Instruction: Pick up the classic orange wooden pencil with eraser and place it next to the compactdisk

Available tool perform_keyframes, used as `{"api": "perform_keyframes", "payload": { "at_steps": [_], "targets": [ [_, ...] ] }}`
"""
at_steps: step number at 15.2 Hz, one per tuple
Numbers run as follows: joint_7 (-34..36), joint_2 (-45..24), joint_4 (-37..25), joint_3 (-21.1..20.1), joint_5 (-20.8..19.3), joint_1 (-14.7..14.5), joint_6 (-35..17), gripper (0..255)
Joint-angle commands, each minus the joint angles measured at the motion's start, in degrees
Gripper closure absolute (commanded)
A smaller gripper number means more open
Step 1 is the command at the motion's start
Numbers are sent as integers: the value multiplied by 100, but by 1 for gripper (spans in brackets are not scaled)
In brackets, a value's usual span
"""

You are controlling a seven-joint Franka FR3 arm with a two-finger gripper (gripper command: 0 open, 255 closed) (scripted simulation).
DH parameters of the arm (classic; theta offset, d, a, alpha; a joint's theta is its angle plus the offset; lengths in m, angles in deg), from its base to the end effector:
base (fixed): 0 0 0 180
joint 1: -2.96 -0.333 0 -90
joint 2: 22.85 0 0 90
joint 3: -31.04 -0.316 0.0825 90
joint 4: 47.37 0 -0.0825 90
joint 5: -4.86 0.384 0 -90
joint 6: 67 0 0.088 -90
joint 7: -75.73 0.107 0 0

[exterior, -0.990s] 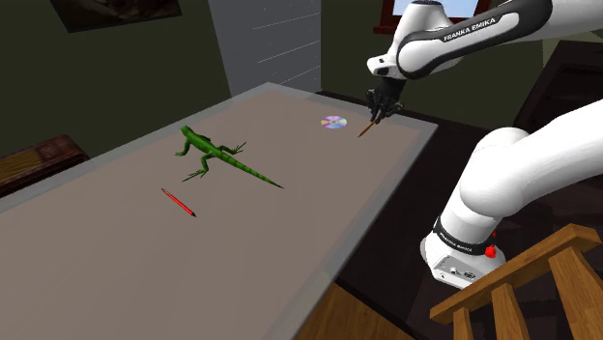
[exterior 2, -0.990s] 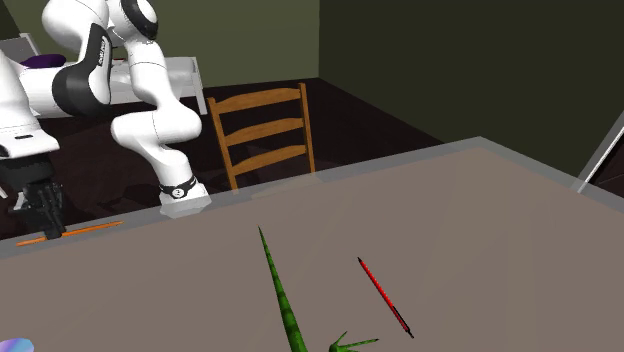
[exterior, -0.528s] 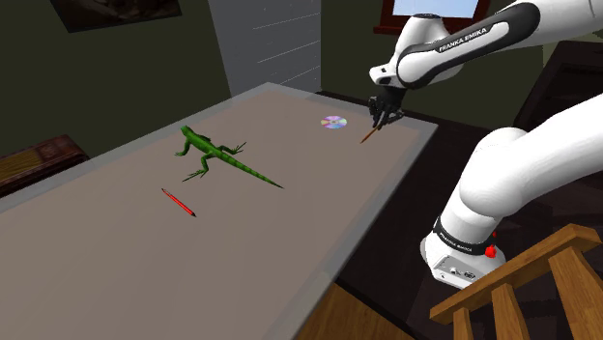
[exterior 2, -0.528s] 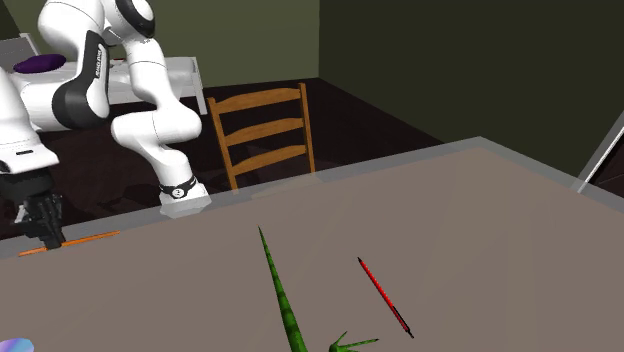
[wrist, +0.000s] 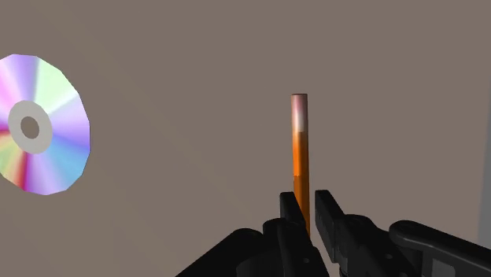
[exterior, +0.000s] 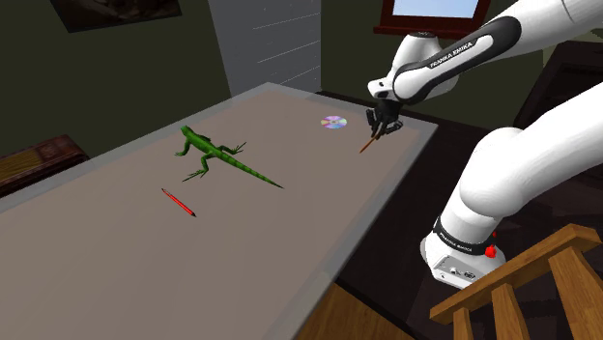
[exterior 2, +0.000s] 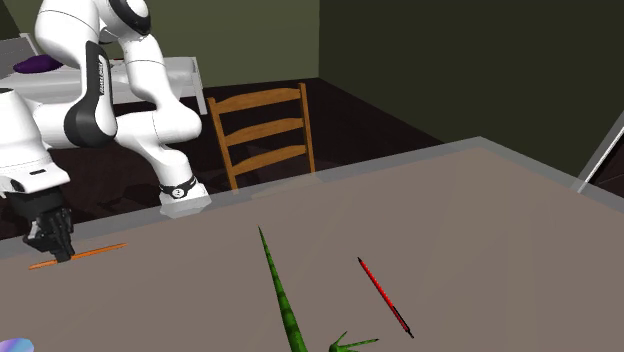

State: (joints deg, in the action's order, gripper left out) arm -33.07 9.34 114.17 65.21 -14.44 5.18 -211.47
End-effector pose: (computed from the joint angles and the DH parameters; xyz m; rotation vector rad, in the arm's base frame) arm 0.3084 -0.1974 0.3541 2.0973 2.0843 0.2209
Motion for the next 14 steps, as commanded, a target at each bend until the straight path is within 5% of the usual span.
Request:
{"api": "perform_keyframes", "payload": {
  "at_steps": [1,6,7,12,14],
  "targets": [
    [-7,-32,14,18,-2,-5,-50,255],
    [-7,-32,14,18,-2,-5,-50,255],
    [-7,-32,14,18,-2,-5,-50,0],
    [-7,-32,14,18,-2,-5,-50,0],
    [31,426,-95,-168,-16,118,519,0]
  ]
}}
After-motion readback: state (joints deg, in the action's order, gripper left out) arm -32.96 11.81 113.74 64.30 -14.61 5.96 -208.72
